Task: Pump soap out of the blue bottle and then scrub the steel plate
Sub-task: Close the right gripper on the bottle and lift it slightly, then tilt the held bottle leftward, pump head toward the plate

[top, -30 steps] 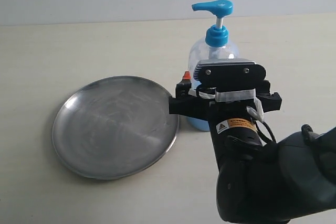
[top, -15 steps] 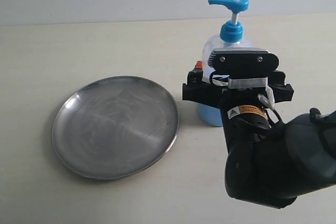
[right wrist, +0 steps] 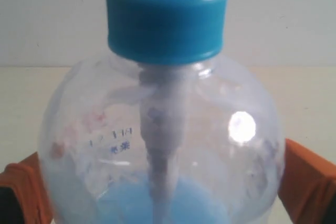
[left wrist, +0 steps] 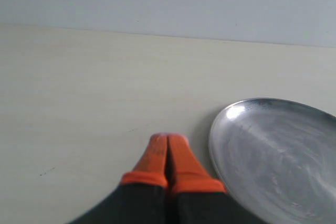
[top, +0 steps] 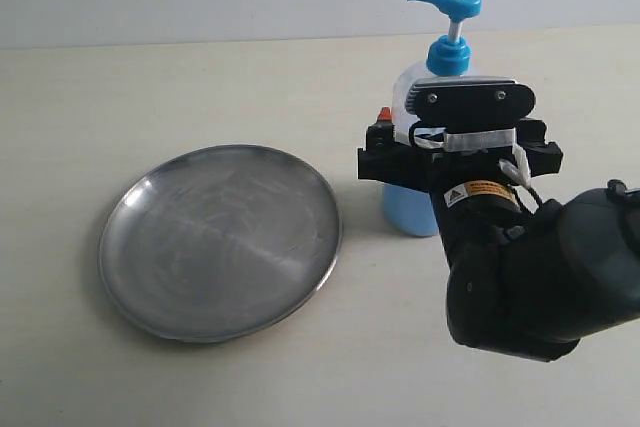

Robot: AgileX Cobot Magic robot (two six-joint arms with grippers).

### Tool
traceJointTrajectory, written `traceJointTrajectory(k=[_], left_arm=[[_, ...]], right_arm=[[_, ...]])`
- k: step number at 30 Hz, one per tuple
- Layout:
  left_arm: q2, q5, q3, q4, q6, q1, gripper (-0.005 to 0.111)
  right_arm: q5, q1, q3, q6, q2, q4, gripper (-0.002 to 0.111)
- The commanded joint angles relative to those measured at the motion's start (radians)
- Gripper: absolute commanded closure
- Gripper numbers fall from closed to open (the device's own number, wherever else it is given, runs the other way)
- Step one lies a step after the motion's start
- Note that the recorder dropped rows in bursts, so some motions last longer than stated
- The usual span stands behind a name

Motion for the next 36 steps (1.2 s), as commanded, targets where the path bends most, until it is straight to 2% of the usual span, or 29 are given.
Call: traceJointTrajectory(k=[1, 12, 15, 17, 19, 22, 24, 28, 36], left_arm=[[-0.005, -0.008, 0.003, -0.005, 0.002, 0.004, 0.107], [-0.005, -0.008, 0.003, -0.005, 0.002, 0.004, 0.107], [-0.005, -0.008, 0.003, -0.005, 0.002, 0.004, 0.107], [-0.005, -0.008, 0.003, -0.005, 0.002, 0.004, 0.107], [-0.005, -0.008, 0.003, -0.005, 0.002, 0.004, 0.107], [-0.005, -0.008, 0.003, -0.005, 0.002, 0.004, 0.107], [-0.005, -0.008, 0.003, -0.005, 0.002, 0.004, 0.107], [-0.005, -0.008, 0.003, -0.005, 0.002, 0.004, 0.107], [-0.005, -0.008, 0.003, -0.005, 0.002, 0.004, 0.107]], right_arm=[[0.006, -0.040, -0.002, 0.009, 0.002, -0.062, 0.003], [0.056, -0.140, -0.002, 0.098, 0.002, -0.239, 0.003], [0.060, -0.158, -0.002, 0.100, 0.005, -0.249, 0.008], [0.060, -0.163, -0.002, 0.100, 0.016, -0.258, 0.020], [0.060, -0.163, -0.002, 0.100, 0.031, -0.262, 0.039], [0.075, -0.163, -0.002, 0.099, 0.036, -0.297, 0.086], [0.073, -0.163, -0.002, 0.099, 0.027, -0.297, 0.106], [0.077, -0.163, -0.002, 0.024, -0.030, -0.323, 0.107], [0.220, -0.163, -0.002, -0.059, -0.143, -0.392, 0.108]])
